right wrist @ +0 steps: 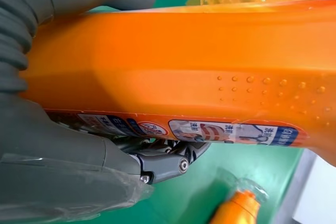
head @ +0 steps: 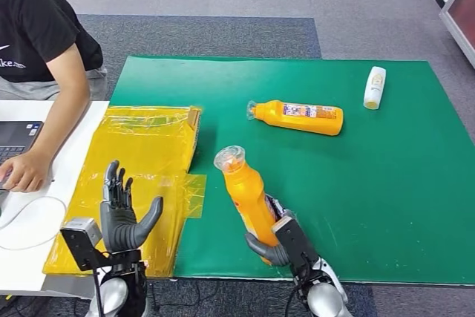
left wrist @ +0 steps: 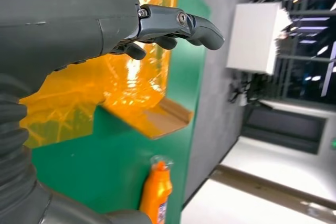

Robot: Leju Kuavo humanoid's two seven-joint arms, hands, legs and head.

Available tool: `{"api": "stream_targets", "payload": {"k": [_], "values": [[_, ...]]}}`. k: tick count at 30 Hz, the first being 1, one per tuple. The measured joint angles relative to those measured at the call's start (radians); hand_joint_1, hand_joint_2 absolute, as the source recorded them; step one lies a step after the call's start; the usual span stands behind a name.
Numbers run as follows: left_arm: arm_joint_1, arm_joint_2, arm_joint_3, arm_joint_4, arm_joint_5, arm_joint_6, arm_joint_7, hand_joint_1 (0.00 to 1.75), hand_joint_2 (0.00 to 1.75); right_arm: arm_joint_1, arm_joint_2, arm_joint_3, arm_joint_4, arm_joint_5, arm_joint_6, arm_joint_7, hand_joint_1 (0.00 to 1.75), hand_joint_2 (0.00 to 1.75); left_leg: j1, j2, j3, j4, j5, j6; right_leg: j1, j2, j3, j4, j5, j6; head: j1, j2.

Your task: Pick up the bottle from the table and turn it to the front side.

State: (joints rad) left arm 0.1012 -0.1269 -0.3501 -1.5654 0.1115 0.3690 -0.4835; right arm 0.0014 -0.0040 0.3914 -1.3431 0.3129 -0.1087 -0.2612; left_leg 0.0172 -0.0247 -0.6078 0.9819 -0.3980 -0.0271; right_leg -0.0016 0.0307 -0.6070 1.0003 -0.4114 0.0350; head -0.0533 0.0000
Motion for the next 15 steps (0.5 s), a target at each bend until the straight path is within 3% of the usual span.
{"api": "stream_targets", "payload": {"k": [6,15], "values": [[-0.060,-0.003,-0.044,0.052,0.026,-0.030,0.061,0.00,1.75,-0.004,0.001,0.023,-0.017,0.049,-0.071,-0.023,1.75,1.75,0.000,0.000,0.000,0.000,0.000,0.000,0.000,0.000,0.000,0.000,0.000,0.000,0.000,0.000],[-0.127,0.006,-0.144,0.093,0.028,-0.157,0.126,0.00,1.75,-0.026,0.001,0.037,-0.018,0.048,-0.092,-0.034,1.75,1.75,0.000,0.000,-0.002,0.000,0.000,0.000,0.000,0.000,-0.002,0.000,0.000,0.000,0.000,0.000]]}}
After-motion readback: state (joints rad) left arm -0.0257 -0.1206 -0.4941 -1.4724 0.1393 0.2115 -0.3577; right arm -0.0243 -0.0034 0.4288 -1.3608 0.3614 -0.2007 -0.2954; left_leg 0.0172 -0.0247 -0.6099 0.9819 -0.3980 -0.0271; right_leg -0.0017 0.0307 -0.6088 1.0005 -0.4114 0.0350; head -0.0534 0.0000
